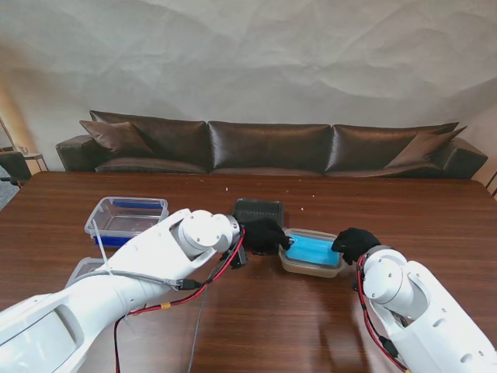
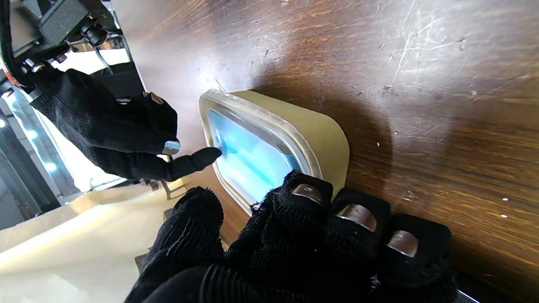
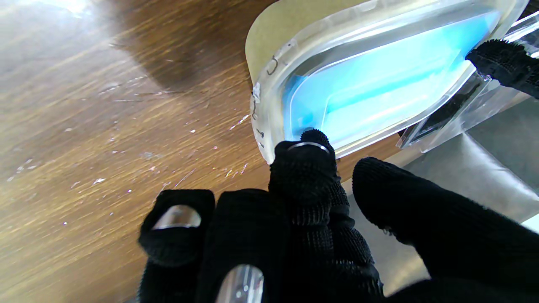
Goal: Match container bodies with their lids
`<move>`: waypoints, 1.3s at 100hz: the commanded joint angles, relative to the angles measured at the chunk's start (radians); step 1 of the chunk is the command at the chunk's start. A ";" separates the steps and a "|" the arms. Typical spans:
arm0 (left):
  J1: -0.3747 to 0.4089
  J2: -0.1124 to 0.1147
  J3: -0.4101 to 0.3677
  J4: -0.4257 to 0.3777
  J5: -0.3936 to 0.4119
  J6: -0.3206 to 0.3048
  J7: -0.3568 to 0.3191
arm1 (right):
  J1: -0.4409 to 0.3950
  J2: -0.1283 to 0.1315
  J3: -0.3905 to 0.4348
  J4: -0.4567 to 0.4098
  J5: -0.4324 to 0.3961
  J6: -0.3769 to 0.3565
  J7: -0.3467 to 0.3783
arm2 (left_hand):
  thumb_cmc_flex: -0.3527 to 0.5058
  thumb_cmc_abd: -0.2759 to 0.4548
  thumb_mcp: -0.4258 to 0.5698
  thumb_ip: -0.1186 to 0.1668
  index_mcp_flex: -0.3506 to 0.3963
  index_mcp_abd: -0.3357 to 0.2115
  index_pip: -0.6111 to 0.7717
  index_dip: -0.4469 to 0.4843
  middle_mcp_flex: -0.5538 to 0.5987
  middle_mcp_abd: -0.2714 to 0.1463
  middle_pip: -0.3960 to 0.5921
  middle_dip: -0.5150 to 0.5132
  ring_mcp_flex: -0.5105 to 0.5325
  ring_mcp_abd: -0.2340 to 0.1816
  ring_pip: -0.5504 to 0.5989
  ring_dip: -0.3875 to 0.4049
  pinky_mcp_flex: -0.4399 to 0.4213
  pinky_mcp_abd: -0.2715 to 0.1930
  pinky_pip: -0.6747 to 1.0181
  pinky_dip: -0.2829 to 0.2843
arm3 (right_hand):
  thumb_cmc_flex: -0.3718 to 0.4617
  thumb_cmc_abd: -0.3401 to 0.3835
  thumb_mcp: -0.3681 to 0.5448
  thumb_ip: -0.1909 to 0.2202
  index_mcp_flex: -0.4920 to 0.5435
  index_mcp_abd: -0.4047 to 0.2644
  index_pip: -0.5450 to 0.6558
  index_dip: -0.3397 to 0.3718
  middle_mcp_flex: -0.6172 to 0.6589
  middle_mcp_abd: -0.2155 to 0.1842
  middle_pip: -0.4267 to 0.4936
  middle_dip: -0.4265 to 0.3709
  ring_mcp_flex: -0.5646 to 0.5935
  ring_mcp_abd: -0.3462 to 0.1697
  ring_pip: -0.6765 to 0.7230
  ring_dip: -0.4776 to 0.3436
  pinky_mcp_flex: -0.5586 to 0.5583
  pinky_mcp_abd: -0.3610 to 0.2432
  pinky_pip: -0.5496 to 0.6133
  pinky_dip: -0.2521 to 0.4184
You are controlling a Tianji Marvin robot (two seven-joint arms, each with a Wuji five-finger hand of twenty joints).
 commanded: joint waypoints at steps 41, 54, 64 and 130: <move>0.006 -0.017 0.019 0.024 -0.001 0.010 -0.033 | -0.013 0.003 -0.008 0.004 -0.019 0.010 0.028 | 0.007 0.036 -0.010 -0.014 -0.009 0.059 0.012 -0.007 0.001 0.025 0.030 0.003 0.032 0.046 0.079 -0.011 0.009 -0.030 -0.053 -0.067 | -0.029 0.024 -0.020 0.020 -0.015 0.075 -0.001 0.006 0.096 0.103 0.007 -0.002 -0.003 -0.111 0.081 0.001 0.399 0.007 0.208 -0.011; 0.009 -0.021 0.018 0.032 -0.003 0.009 -0.028 | -0.016 0.005 -0.007 0.000 -0.024 0.019 0.034 | 0.008 0.035 -0.009 -0.014 -0.011 0.060 0.011 -0.008 0.000 0.027 0.030 0.003 0.032 0.046 0.080 -0.012 0.007 -0.030 -0.054 -0.068 | -0.028 0.025 -0.020 0.020 -0.016 0.077 -0.001 0.006 0.096 0.098 0.008 -0.002 -0.003 -0.111 0.081 0.002 0.399 0.007 0.208 -0.011; 0.010 -0.020 0.017 0.030 -0.004 0.012 -0.028 | -0.018 0.005 -0.006 -0.001 -0.025 0.021 0.033 | 0.008 0.036 -0.010 -0.014 -0.010 0.059 0.011 -0.009 0.000 0.028 0.029 0.003 0.029 0.047 0.079 -0.013 0.006 -0.030 -0.055 -0.068 | -0.027 0.025 -0.020 0.020 -0.016 0.078 0.000 0.007 0.096 0.099 0.009 -0.001 -0.003 -0.113 0.080 0.002 0.399 0.007 0.208 -0.011; 0.010 -0.001 0.005 -0.006 0.019 -0.005 -0.008 | -0.012 -0.002 -0.007 0.006 -0.025 0.010 0.004 | 0.003 0.037 -0.010 -0.014 -0.005 0.025 0.022 -0.005 -0.007 0.023 0.024 0.001 0.024 0.042 0.075 -0.015 0.002 -0.040 -0.057 -0.071 | -0.030 0.025 -0.020 0.020 -0.016 0.077 0.002 0.008 0.097 0.114 0.006 -0.003 -0.003 -0.112 0.081 0.003 0.399 0.007 0.208 -0.011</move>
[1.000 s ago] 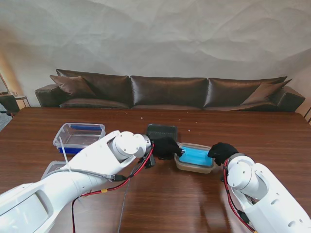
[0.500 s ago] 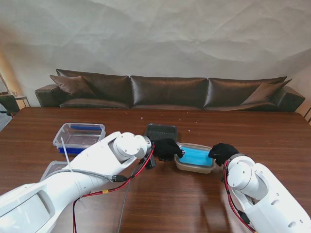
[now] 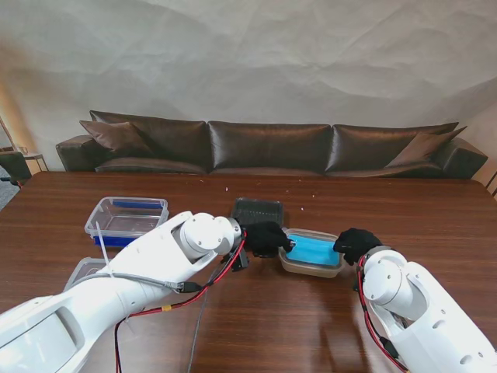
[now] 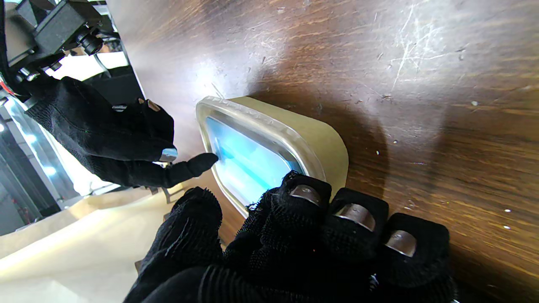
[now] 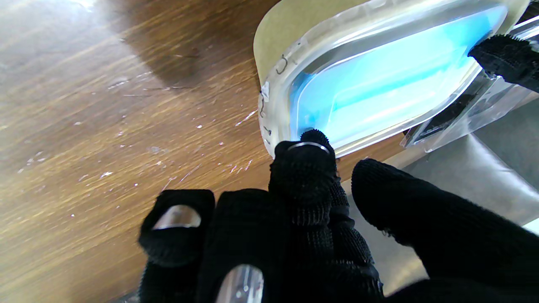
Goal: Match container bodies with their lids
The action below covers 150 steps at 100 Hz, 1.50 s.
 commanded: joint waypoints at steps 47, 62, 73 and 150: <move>-0.002 -0.002 -0.002 0.010 0.019 -0.019 0.004 | -0.005 -0.005 0.002 0.023 -0.023 -0.002 0.002 | -0.001 0.037 -0.011 -0.014 0.004 -0.049 0.024 0.021 -0.033 0.030 -0.032 -0.019 -0.008 0.044 0.038 -0.011 -0.016 -0.051 -0.065 -0.074 | -0.030 0.016 -0.022 0.019 -0.007 0.075 -0.010 -0.002 0.097 0.114 0.008 -0.003 -0.003 -0.112 0.081 0.004 0.399 0.007 0.208 -0.011; 0.001 0.003 -0.009 0.002 0.028 -0.016 0.014 | -0.004 -0.004 0.002 0.026 -0.029 0.000 0.001 | -0.003 0.036 -0.010 -0.013 0.005 -0.063 0.023 0.031 -0.047 0.043 -0.081 -0.045 -0.017 0.052 0.012 -0.014 -0.017 -0.053 -0.065 -0.076 | -0.030 0.018 -0.022 0.019 -0.005 0.075 -0.009 -0.002 0.096 0.113 0.008 -0.003 -0.003 -0.112 0.081 0.004 0.399 0.007 0.208 -0.011; 0.003 0.007 -0.013 -0.003 0.033 -0.013 0.016 | -0.004 -0.004 0.004 0.026 -0.035 0.003 0.002 | -0.002 0.036 -0.010 -0.013 0.004 -0.061 0.021 0.034 -0.047 0.045 -0.087 -0.049 -0.017 0.052 0.010 -0.013 -0.018 -0.054 -0.065 -0.076 | -0.031 0.017 -0.022 0.019 -0.006 0.076 -0.010 -0.002 0.097 0.101 0.011 -0.003 -0.003 -0.111 0.081 0.004 0.399 0.007 0.208 -0.011; 0.006 0.019 -0.025 -0.021 0.051 -0.011 0.029 | 0.004 -0.005 0.008 0.041 -0.043 -0.014 -0.006 | -0.006 0.037 -0.010 -0.013 -0.005 -0.126 0.010 0.040 -0.045 0.041 -0.080 -0.046 -0.007 0.042 0.013 -0.009 -0.011 -0.054 -0.059 -0.075 | -0.033 0.017 -0.025 0.019 -0.003 0.064 -0.011 -0.003 0.096 0.103 0.011 -0.004 -0.003 -0.112 0.080 0.004 0.399 0.007 0.208 -0.011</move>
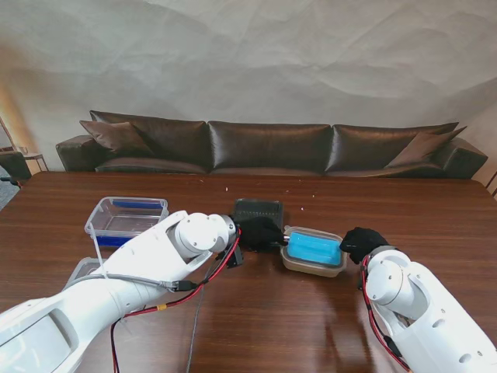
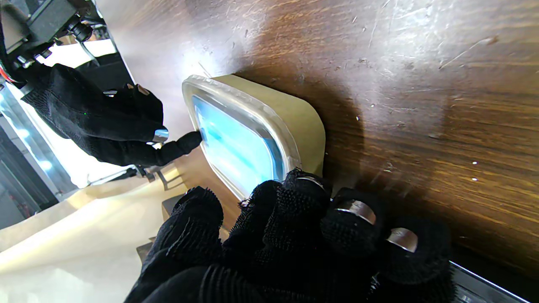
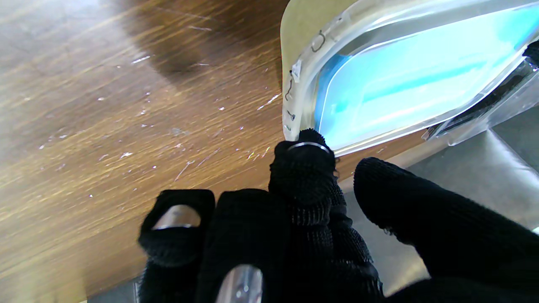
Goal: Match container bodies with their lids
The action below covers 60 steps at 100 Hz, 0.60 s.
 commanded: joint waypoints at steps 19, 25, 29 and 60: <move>-0.012 -0.009 -0.001 0.010 0.007 -0.014 -0.004 | -0.002 -0.005 0.004 0.014 0.003 -0.026 0.007 | -0.008 0.035 -0.010 -0.013 -0.005 -0.054 -0.004 0.003 -0.003 0.032 0.014 0.008 0.023 0.036 0.041 0.003 0.008 -0.048 -0.039 -0.051 | -0.037 0.016 -0.009 0.018 -0.013 0.020 -0.015 -0.005 0.096 0.100 0.011 -0.003 -0.002 -0.113 0.080 0.004 0.399 0.007 0.208 -0.011; -0.014 -0.010 -0.001 0.011 0.007 -0.017 -0.002 | -0.002 -0.007 0.005 0.016 0.011 -0.038 0.001 | -0.009 0.035 -0.010 -0.013 -0.005 -0.060 -0.005 0.003 -0.001 0.029 0.017 0.009 0.027 0.034 0.044 0.002 0.015 -0.047 -0.035 -0.052 | -0.038 0.015 -0.009 0.019 -0.011 0.016 -0.015 -0.005 0.096 0.099 0.011 -0.003 -0.003 -0.114 0.080 0.004 0.399 0.007 0.208 -0.011; -0.016 -0.011 -0.001 0.013 0.006 -0.019 -0.002 | -0.002 -0.007 0.005 0.017 0.016 -0.045 -0.001 | -0.011 0.034 -0.011 -0.013 -0.003 -0.065 -0.004 0.003 0.003 0.027 0.020 0.010 0.032 0.033 0.047 0.001 0.020 -0.045 -0.033 -0.052 | -0.038 0.014 -0.008 0.018 -0.011 0.011 -0.016 -0.005 0.096 0.100 0.010 -0.003 -0.003 -0.112 0.080 0.004 0.399 0.007 0.208 -0.011; -0.051 -0.031 0.027 0.055 0.014 -0.044 -0.011 | -0.002 -0.012 0.002 0.016 0.021 -0.051 -0.020 | -0.012 0.035 -0.009 -0.013 -0.005 -0.058 -0.005 0.003 0.009 0.018 0.048 0.022 0.048 0.017 0.076 -0.001 0.035 -0.045 -0.021 -0.057 | -0.047 0.010 -0.018 0.015 -0.007 0.018 -0.017 -0.006 0.096 0.109 0.009 -0.003 -0.003 -0.114 0.081 0.004 0.399 0.007 0.208 -0.011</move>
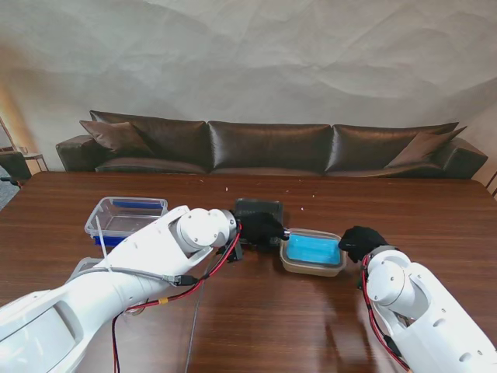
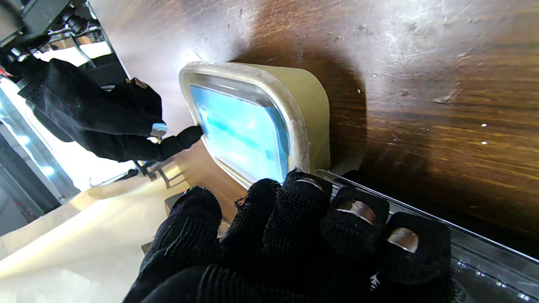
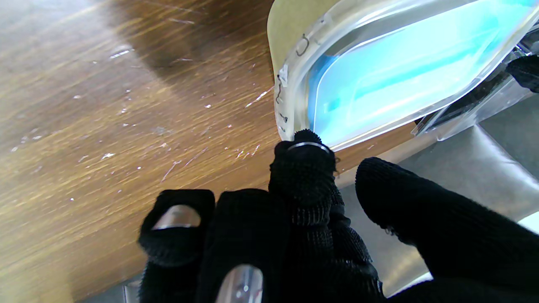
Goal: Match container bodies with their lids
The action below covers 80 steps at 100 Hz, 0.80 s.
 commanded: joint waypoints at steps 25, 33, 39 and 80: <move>-0.036 -0.016 0.031 0.013 0.026 -0.026 -0.036 | -0.006 -0.009 0.002 -0.012 -0.010 -0.006 -0.005 | -0.007 0.036 -0.009 -0.013 0.011 -0.004 0.003 0.003 0.048 -0.023 0.096 0.041 0.111 -0.032 0.145 -0.021 0.103 -0.047 0.030 -0.077 | -0.040 0.006 -0.021 0.014 -0.007 -0.005 -0.008 -0.006 0.096 0.100 0.012 -0.002 -0.003 -0.113 0.081 0.005 0.399 0.007 0.208 -0.011; -0.040 -0.012 0.035 0.002 0.037 -0.034 -0.033 | -0.005 -0.010 0.001 -0.011 -0.008 -0.008 -0.010 | -0.013 0.037 -0.008 -0.013 0.029 0.006 0.015 0.012 0.080 -0.055 0.131 0.036 0.160 -0.071 0.188 -0.069 0.170 -0.055 0.090 -0.144 | -0.040 0.006 -0.022 0.014 -0.005 -0.006 -0.008 -0.006 0.097 0.099 0.013 -0.002 -0.003 -0.112 0.081 0.005 0.399 0.007 0.208 -0.011; -0.044 -0.009 0.039 -0.005 0.052 -0.042 -0.024 | -0.004 -0.011 0.000 -0.009 -0.007 -0.009 -0.013 | -0.014 0.036 -0.007 -0.013 0.048 0.016 0.024 0.017 0.106 -0.077 0.149 0.034 0.199 -0.097 0.206 -0.087 0.225 -0.057 0.125 -0.178 | -0.040 0.006 -0.023 0.014 -0.004 -0.005 -0.008 -0.006 0.097 0.100 0.014 -0.002 -0.003 -0.113 0.081 0.005 0.399 0.007 0.208 -0.011; -0.139 -0.046 0.143 0.072 0.161 -0.122 -0.023 | 0.015 -0.005 -0.013 0.003 -0.040 -0.053 -0.002 | -0.021 0.029 -0.006 -0.014 0.077 0.044 0.035 0.013 0.137 -0.165 0.271 -0.014 0.259 -0.206 0.297 -0.155 0.390 -0.115 0.289 -0.413 | -0.039 -0.018 -0.017 0.011 0.037 -0.100 -0.018 -0.013 0.096 0.098 0.013 -0.003 -0.002 -0.124 0.078 0.005 0.399 0.004 0.206 -0.012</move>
